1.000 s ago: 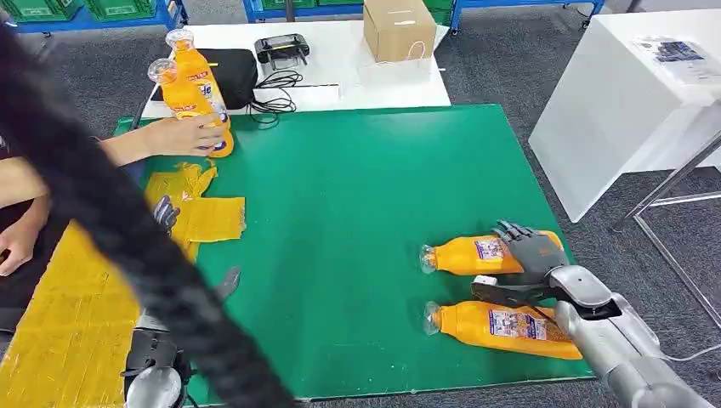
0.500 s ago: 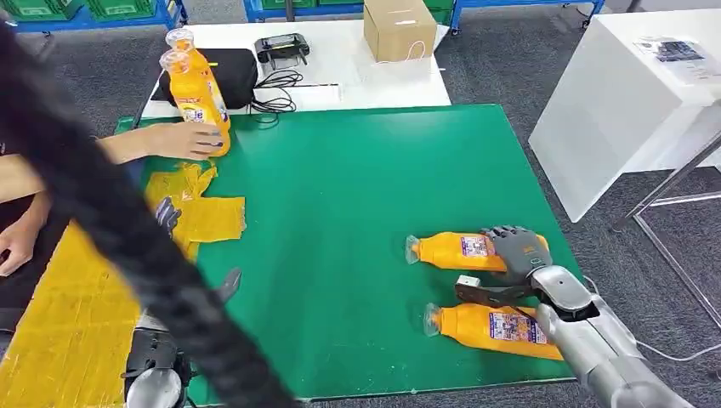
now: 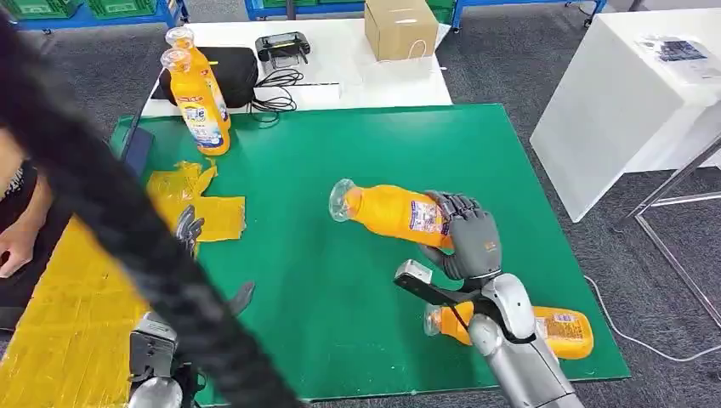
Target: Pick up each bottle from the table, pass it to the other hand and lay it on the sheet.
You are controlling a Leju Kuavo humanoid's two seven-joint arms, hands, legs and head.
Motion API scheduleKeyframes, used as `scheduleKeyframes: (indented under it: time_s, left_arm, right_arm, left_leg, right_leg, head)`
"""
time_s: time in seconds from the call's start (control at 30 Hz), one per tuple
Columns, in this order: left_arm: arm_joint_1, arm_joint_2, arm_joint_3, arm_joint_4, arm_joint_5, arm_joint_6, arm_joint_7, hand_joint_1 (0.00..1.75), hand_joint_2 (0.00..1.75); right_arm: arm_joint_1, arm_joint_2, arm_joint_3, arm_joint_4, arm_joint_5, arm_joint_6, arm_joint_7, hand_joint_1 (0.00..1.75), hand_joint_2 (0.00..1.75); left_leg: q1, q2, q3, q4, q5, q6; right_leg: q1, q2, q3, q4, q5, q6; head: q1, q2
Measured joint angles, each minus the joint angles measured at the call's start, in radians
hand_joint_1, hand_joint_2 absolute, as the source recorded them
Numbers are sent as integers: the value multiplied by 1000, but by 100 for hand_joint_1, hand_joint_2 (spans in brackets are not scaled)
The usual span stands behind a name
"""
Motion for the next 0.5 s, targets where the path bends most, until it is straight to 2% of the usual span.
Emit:
scheduleKeyframes:
  time_s: [0.13,0.3,0.33,0.4,0.5]
  left_arm:
    - [0,0,-3,0,114,-132,26,0,175]
    - [-15,1,-11,10,199,-237,56,0,175]
    - [-18,1,-15,12,207,-247,58,0,175]
    - [-31,1,-25,21,232,-270,67,0,175]
    - [-54,1,-38,36,317,-339,83,0,175]
  right_arm:
    - [27,70,-26,-56,-199,28,-109,171,175]
    - [42,147,-14,-64,-300,106,-140,173,175]
    - [42,158,-7,-62,-313,119,-143,164,175]
    - [40,182,16,-52,-358,171,-152,161,175]
    - [28,209,70,-19,-434,295,-175,166,175]
  left_leg:
    - [-1,1,0,0,0,0]
    - [-1,1,-1,0,0,0]
    - [-1,1,-1,0,0,0]
    - [-1,1,-1,0,0,0]
    - [-1,2,-1,0,1,-1]
  right_leg:
    - [-2,0,-1,0,1,0]
    - [-2,0,-1,0,1,0]
    - [-1,0,-1,0,1,0]
    - [-1,0,-1,0,1,0]
    - [0,0,-1,0,1,0]
  head:
    - [0,0]
    - [0,0]
    - [0,0]
    - [0,0]
    - [0,0]
